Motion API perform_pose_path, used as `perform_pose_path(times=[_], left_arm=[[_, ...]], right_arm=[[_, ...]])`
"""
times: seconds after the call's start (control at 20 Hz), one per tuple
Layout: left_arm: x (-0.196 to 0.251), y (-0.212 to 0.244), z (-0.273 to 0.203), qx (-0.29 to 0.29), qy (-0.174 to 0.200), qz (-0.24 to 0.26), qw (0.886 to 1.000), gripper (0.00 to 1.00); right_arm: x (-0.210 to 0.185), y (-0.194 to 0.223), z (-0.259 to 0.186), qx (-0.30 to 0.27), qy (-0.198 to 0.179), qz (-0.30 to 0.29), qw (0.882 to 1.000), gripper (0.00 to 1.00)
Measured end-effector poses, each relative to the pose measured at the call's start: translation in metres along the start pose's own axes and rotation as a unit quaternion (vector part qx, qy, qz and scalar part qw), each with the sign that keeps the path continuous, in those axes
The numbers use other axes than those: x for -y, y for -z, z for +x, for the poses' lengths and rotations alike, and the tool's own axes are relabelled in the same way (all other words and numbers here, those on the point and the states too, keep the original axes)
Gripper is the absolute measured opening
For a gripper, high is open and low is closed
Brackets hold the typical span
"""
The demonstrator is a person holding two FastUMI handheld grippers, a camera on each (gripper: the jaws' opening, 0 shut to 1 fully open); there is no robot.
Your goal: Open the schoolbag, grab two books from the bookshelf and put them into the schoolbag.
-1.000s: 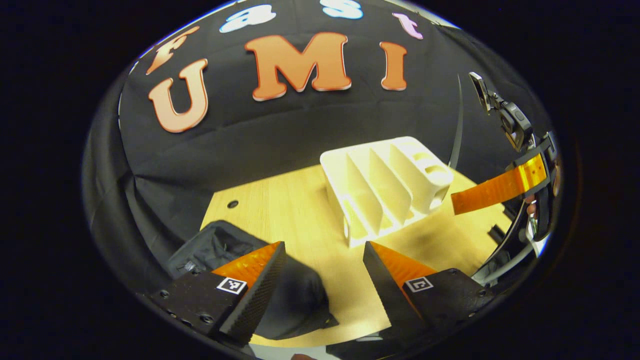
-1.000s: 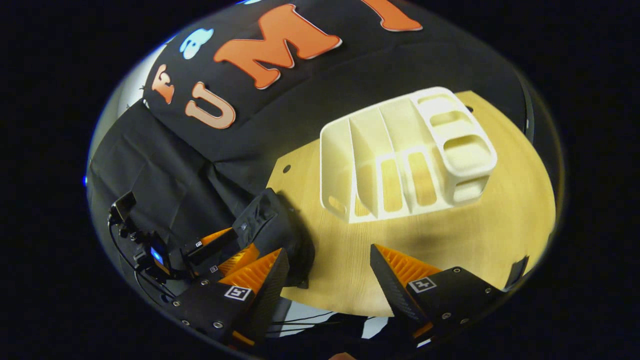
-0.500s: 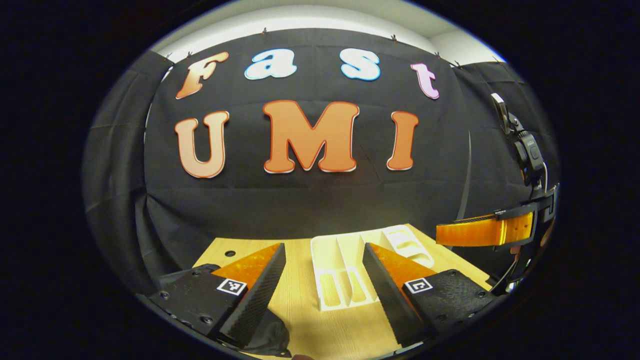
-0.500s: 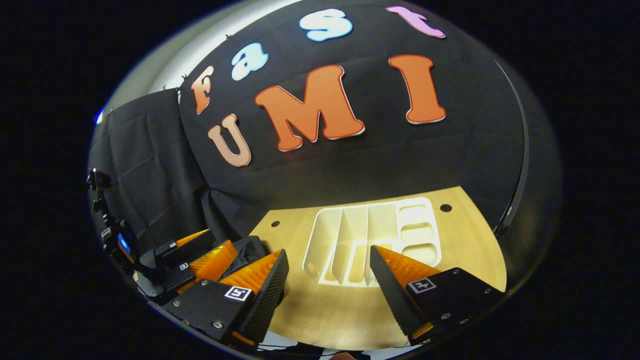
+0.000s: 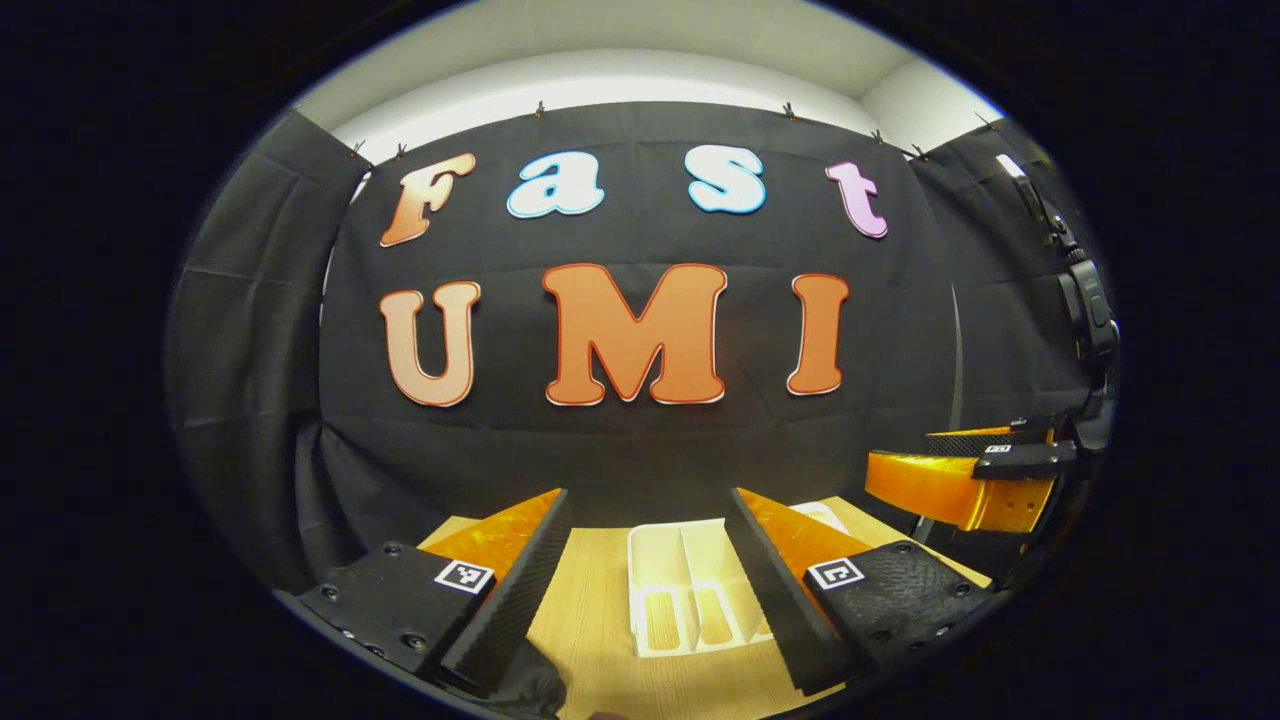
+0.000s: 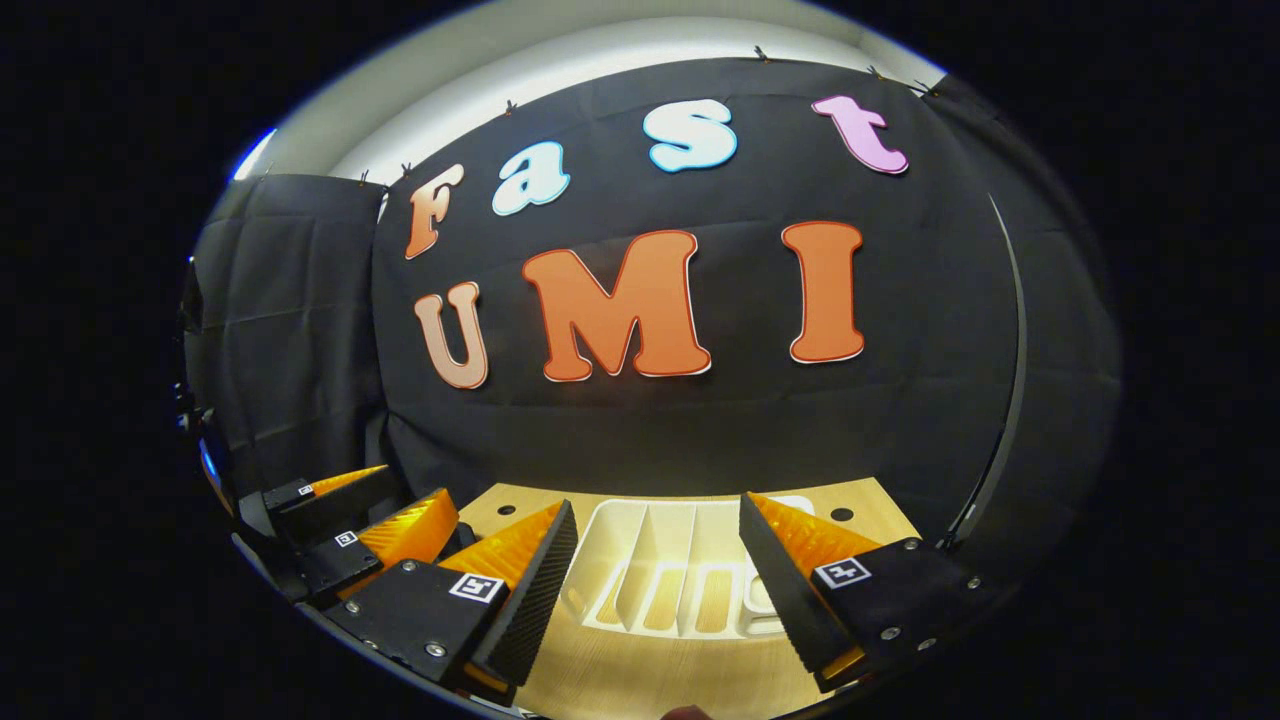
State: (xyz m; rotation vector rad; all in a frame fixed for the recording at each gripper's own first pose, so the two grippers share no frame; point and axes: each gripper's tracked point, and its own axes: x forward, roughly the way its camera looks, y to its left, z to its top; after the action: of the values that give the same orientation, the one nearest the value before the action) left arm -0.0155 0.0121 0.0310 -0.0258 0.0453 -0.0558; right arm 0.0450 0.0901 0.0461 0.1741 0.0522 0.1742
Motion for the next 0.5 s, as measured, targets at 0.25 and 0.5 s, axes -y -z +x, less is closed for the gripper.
perform_pose_path(times=[0.25,0.5], left_arm=[[0.002,0.008,-0.010,0.021,0.002,0.000,1.000,1.00],[-0.001,0.017,-0.012,0.019,-0.002,0.007,1.000,0.96]], right_arm=[[-0.006,0.008,0.006,0.024,0.025,-0.021,0.999,0.97],[-0.011,0.018,0.004,0.025,0.038,-0.030,0.999,0.97]])
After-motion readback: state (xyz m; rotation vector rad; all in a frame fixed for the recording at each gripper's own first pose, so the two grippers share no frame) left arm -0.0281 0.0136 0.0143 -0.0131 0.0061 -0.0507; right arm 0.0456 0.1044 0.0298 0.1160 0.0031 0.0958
